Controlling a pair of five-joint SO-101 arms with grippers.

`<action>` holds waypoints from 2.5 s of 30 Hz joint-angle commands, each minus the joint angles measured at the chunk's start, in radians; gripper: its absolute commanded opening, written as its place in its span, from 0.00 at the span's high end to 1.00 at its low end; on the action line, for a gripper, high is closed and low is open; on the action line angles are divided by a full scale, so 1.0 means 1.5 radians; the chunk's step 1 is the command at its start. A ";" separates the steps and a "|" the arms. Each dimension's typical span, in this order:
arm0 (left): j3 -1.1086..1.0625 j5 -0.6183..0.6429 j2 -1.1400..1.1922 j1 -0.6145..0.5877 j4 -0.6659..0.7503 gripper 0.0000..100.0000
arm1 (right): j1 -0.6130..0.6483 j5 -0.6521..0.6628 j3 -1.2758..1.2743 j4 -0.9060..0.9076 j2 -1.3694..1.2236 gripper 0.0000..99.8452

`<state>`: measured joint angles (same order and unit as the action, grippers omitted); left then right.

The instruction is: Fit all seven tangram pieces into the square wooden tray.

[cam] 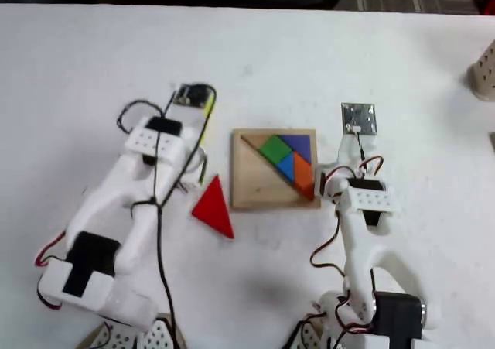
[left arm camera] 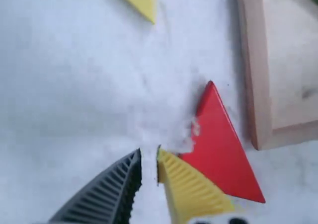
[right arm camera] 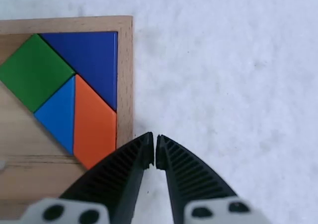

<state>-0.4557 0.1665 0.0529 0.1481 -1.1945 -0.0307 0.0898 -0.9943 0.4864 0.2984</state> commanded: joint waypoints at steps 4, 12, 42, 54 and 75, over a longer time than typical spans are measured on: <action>-0.060 -0.003 -0.050 0.083 0.046 0.80 | 0.001 0.011 0.008 -0.013 0.005 0.98; -0.063 0.081 -0.043 0.125 0.052 0.79 | 0.001 0.011 0.008 -0.014 0.003 0.98; -0.074 0.092 0.038 0.033 0.050 0.69 | 0.008 0.047 0.008 -0.014 0.002 0.98; 0.151 0.125 0.272 0.048 -0.138 0.66 | 0.006 0.047 0.006 -0.014 0.008 0.98; 0.152 0.100 0.254 0.091 -0.147 0.83 | 0.005 0.044 0.006 -0.014 0.008 0.98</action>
<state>-0.2163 0.3307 0.4212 0.2908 -1.3786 -0.0261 0.1450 -0.9943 0.4864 0.2984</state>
